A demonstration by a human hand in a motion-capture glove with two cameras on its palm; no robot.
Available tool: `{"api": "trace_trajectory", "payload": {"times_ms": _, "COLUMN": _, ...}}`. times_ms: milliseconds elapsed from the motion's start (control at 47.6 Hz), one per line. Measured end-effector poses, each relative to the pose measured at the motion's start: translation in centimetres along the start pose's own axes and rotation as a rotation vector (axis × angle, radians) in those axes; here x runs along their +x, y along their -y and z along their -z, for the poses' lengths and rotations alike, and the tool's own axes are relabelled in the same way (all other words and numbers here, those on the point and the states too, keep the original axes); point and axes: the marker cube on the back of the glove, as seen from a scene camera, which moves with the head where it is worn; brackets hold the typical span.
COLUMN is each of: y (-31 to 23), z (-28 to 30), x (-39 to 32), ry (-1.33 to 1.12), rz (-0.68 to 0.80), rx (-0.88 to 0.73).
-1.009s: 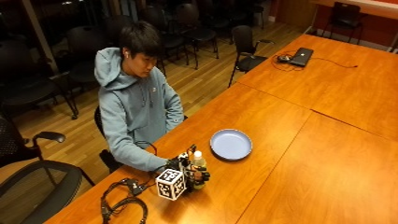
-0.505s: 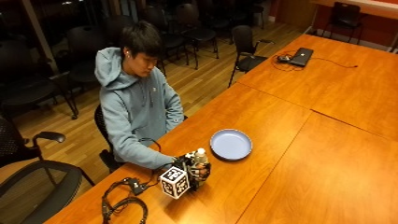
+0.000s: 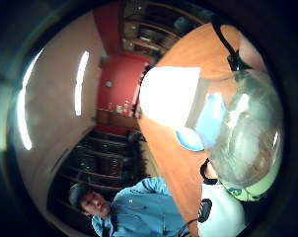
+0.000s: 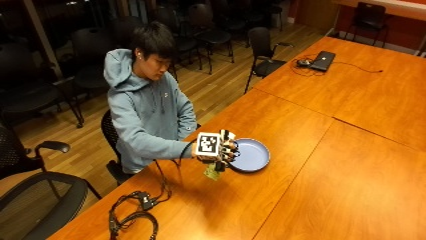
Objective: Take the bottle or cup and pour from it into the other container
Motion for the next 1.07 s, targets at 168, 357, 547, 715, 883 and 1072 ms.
{"api": "trace_trajectory", "payload": {"times_ms": 168, "y": 3.0, "z": 3.2, "x": -4.2, "ry": -0.378, "rz": -0.024, "rx": -0.199}}
{"api": "trace_trajectory", "payload": {"times_ms": 357, "y": 4.3, "z": -3.3, "x": -9.1, "ry": -1.039, "rz": 0.033, "rx": -0.332}}
{"api": "trace_trajectory", "payload": {"times_ms": 547, "y": 5.8, "z": -9.1, "x": -12.9, "ry": -1.447, "rz": 0.089, "rx": -0.362}}
{"api": "trace_trajectory", "payload": {"times_ms": 715, "y": 6.2, "z": -15.0, "x": -15.8, "ry": -1.522, "rz": 0.142, "rx": -0.408}}
{"api": "trace_trajectory", "payload": {"times_ms": 883, "y": 7.2, "z": -15.8, "x": -16.4, "ry": -1.586, "rz": 0.124, "rx": -0.405}}
{"api": "trace_trajectory", "payload": {"times_ms": 1072, "y": 7.6, "z": -14.1, "x": -16.3, "ry": -1.493, "rz": 0.188, "rx": -0.368}}
